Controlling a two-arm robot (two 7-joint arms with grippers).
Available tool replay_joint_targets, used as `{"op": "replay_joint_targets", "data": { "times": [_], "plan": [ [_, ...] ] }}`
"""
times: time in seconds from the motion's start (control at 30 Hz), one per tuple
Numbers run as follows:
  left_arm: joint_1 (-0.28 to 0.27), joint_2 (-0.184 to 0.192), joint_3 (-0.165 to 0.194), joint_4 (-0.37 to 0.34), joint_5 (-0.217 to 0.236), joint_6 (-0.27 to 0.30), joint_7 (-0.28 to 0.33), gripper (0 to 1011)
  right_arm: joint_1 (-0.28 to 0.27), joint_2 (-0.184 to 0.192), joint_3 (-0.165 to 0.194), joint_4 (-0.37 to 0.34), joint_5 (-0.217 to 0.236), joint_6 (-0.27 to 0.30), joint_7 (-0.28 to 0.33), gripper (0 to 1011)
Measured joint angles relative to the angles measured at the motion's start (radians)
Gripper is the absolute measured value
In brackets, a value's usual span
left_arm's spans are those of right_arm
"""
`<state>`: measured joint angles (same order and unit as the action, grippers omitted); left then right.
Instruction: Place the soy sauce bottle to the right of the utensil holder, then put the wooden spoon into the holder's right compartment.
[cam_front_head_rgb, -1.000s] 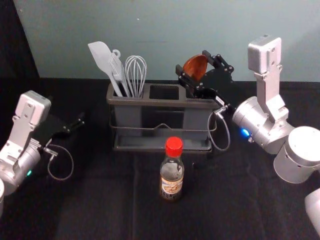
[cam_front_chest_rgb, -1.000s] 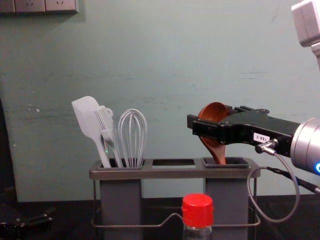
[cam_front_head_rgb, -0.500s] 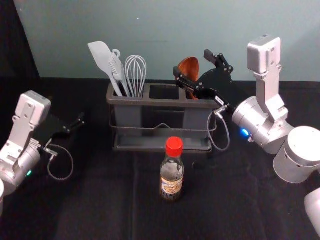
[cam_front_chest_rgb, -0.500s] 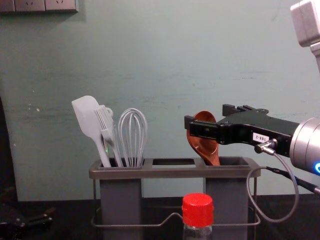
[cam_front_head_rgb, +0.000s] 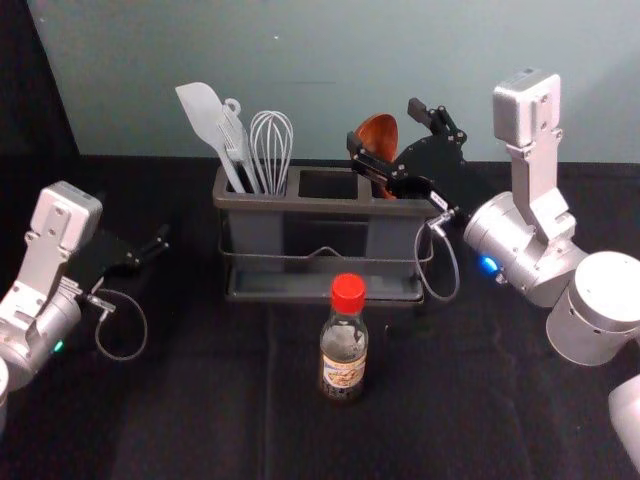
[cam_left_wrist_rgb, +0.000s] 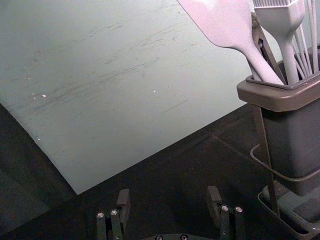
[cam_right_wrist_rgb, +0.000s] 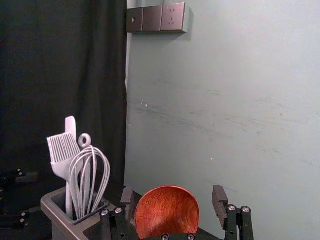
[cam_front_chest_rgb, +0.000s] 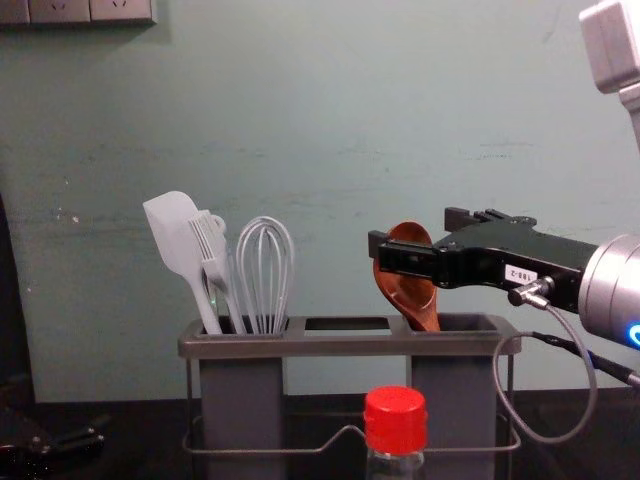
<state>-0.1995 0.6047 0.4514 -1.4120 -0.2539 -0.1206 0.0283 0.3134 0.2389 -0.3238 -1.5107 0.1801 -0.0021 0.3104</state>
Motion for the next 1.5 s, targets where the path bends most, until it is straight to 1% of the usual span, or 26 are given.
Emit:
{"op": "replay_joint_targets", "data": {
  "times": [0.27, 0.43, 0.57, 0.67, 0.8, 0.9, 1.07, 1.13, 1.17, 1.2, 1.27, 1.3, 1.33, 1.43, 1.5],
  "plan": [
    [0.000, 0.000, 0.000, 0.000, 0.000, 0.000, 0.000, 1005, -0.002, 0.009, 0.001, -0.038, -0.015, 0.012, -0.009, 1003],
    [0.000, 0.000, 0.000, 0.000, 0.000, 0.000, 0.000, 1005, -0.012, 0.021, 0.010, -0.086, -0.011, 0.030, -0.008, 1003],
    [0.000, 0.000, 0.000, 0.000, 0.000, 0.000, 0.000, 1005, -0.027, 0.041, 0.020, -0.142, 0.001, 0.061, -0.002, 1003],
    [0.000, 0.000, 0.000, 0.000, 0.000, 0.000, 0.000, 1005, -0.037, 0.054, 0.024, -0.170, 0.008, 0.079, 0.004, 1002],
    [0.000, 0.000, 0.000, 0.000, 0.000, 0.000, 0.000, 1005, -0.067, 0.088, 0.037, -0.232, 0.028, 0.108, 0.019, 1003],
    [0.000, 0.000, 0.000, 0.000, 0.000, 0.000, 0.000, 1005, -0.086, 0.109, 0.044, -0.260, 0.044, 0.118, 0.032, 1003],
    [0.000, 0.000, 0.000, 0.000, 0.000, 0.000, 0.000, 1005, -0.143, 0.175, 0.070, -0.324, 0.090, 0.125, 0.068, 1003],
    [0.000, 0.000, 0.000, 0.000, 0.000, 0.000, 0.000, 1005, -0.159, 0.192, 0.076, -0.336, 0.100, 0.122, 0.076, 1003],
    [0.000, 0.000, 0.000, 0.000, 0.000, 0.000, 0.000, 1005, -0.167, 0.201, 0.079, -0.341, 0.105, 0.119, 0.080, 1003],
    [0.000, 0.000, 0.000, 0.000, 0.000, 0.000, 0.000, 1005, -0.186, 0.217, 0.085, -0.351, 0.115, 0.113, 0.087, 1003],
    [0.000, 0.000, 0.000, 0.000, 0.000, 0.000, 0.000, 1005, -0.207, 0.233, 0.093, -0.359, 0.131, 0.104, 0.097, 1002],
    [0.000, 0.000, 0.000, 0.000, 0.000, 0.000, 0.000, 1005, -0.229, 0.247, 0.098, -0.364, 0.143, 0.093, 0.107, 1003],
    [0.000, 0.000, 0.000, 0.000, 0.000, 0.000, 0.000, 1005, -0.229, 0.247, 0.098, -0.364, 0.143, 0.093, 0.107, 1003],
    [0.000, 0.000, 0.000, 0.000, 0.000, 0.000, 0.000, 1005, -0.284, 0.280, 0.106, -0.369, 0.172, 0.054, 0.133, 1003],
    [0.000, 0.000, 0.000, 0.000, 0.000, 0.000, 0.000, 1005, -0.303, 0.292, 0.107, -0.366, 0.177, 0.035, 0.141, 1003]
  ]
}}
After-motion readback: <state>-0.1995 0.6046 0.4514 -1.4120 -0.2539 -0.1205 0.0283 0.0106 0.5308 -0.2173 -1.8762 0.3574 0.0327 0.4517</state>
